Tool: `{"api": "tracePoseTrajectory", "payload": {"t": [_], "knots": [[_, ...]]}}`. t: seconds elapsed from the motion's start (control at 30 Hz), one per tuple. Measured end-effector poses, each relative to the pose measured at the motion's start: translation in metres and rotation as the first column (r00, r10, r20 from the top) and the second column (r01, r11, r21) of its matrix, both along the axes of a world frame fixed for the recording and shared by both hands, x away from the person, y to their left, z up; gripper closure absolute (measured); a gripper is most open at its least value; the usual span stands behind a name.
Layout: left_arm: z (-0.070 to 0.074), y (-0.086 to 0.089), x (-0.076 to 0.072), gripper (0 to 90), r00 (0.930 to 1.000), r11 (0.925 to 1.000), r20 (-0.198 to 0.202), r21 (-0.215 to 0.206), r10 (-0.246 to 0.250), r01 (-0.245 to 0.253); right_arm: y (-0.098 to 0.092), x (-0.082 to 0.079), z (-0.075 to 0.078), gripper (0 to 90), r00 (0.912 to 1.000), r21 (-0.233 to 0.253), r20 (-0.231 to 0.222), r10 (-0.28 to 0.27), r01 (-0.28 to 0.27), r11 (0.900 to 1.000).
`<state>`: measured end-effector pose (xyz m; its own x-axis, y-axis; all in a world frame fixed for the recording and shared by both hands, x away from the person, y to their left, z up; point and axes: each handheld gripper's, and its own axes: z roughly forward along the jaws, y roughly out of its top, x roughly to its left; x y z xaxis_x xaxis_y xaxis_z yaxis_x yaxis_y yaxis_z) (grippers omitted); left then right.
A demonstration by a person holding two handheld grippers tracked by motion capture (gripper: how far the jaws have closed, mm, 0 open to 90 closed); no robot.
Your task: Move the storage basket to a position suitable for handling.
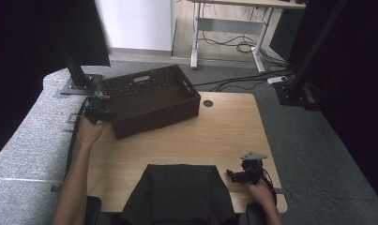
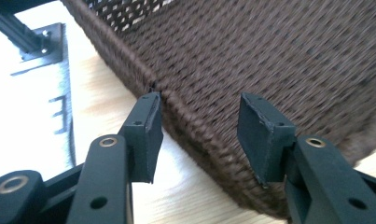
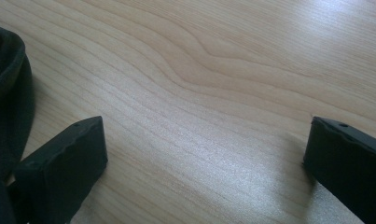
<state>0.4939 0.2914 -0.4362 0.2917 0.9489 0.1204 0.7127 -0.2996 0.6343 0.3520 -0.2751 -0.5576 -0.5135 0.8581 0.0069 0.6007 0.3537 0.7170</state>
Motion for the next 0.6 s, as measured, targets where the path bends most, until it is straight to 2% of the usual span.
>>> {"api": "tracePoseTrajectory", "payload": {"t": [0.13, 0.3, 0.37, 0.47, 0.6], "knots": [[-0.0034, 0.0012, -0.0007, 49.8, 0.9998, 0.9998, 0.013, -0.018, 0.011, -0.011, 0.0, 0.0, 0.0, 0.0, 1.0, 0.0, 0.0, 0.0, 0.0, 1.0], [-0.0043, -0.0028, -0.0015, 57.3, 0.9995, 0.9996, 0.023, 0.018, 0.021, -0.021, 0.0, 0.0, 0.0, 0.0, 1.0, 0.0, 0.0, 0.0, 0.0, 1.0], [-0.0045, -0.0026, -0.0016, 58.3, 0.9995, 0.9996, 0.023, 0.019, 0.022, -0.023, 0.0, 0.0, 0.0, 0.0, 1.0, 0.0, 0.0, 0.0, 0.0, 1.0], [-0.0049, -0.002, -0.002, 59.9, 0.9993, 0.9995, 0.021, 0.003, 0.032, -0.032, 0.0, 0.0, 0.0, 0.0, 1.0, 0.0, 0.0, 0.0, 0.0, 1.0], [-0.0066, 0.0013, -0.0021, 63.6, 0.9988, 0.9976, 0.022, -0.055, 0.044, -0.043, 0.0, 0.0, 0.0, 0.0, 1.0, 0.0, 0.0, 0.0, 0.0, 1.0]]}}
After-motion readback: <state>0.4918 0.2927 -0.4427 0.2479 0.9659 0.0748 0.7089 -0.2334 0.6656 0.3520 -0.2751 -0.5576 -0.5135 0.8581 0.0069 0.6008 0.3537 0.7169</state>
